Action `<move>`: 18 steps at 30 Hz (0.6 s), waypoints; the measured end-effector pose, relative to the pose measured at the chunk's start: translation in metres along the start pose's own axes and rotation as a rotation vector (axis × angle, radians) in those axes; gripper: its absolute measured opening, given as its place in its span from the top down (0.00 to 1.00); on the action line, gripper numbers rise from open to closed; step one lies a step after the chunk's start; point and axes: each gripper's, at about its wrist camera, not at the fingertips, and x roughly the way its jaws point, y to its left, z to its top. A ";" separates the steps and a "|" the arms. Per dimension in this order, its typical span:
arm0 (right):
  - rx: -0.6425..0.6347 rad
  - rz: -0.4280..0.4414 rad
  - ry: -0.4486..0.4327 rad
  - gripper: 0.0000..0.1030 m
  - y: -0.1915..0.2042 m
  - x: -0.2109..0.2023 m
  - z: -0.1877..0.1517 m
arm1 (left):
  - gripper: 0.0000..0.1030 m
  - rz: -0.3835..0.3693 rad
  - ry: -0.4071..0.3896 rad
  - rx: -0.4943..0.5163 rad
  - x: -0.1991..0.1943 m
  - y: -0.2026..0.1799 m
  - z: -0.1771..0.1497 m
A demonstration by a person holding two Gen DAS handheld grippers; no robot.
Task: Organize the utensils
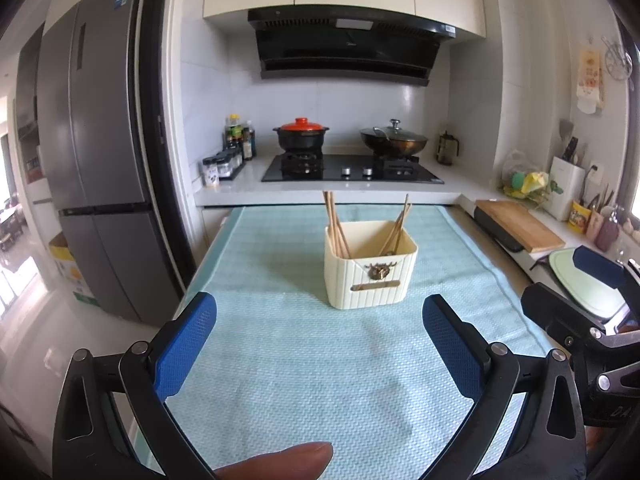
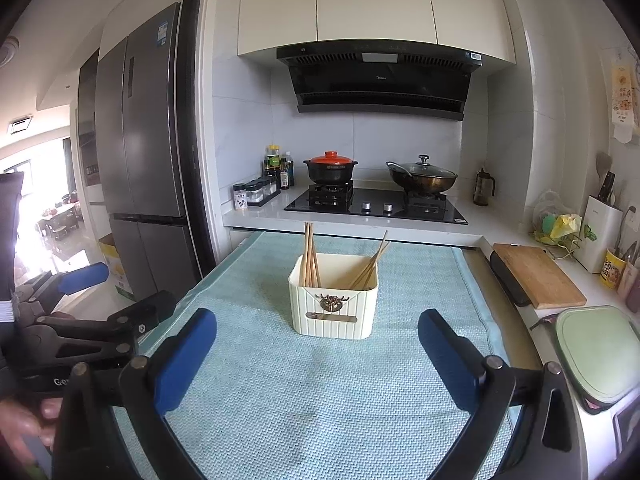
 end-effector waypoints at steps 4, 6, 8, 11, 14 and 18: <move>-0.004 -0.001 0.007 0.00 0.001 0.001 -0.002 | 0.00 0.004 0.006 0.003 0.002 -0.001 -0.001; -0.003 -0.001 0.011 0.00 0.000 0.001 -0.002 | 0.00 0.004 0.009 0.002 0.003 -0.001 -0.001; -0.002 -0.004 0.010 0.00 0.001 0.000 -0.002 | 0.00 0.005 0.012 0.000 0.003 -0.002 -0.001; -0.002 -0.003 0.009 0.00 0.000 0.000 -0.002 | 0.00 0.006 0.013 0.000 0.003 -0.001 -0.002; -0.003 -0.003 0.010 0.00 0.000 0.000 -0.002 | 0.00 0.005 0.013 0.001 0.004 -0.001 -0.001; -0.003 -0.001 0.010 0.00 0.001 -0.001 -0.001 | 0.00 0.007 0.017 0.000 0.005 -0.001 -0.003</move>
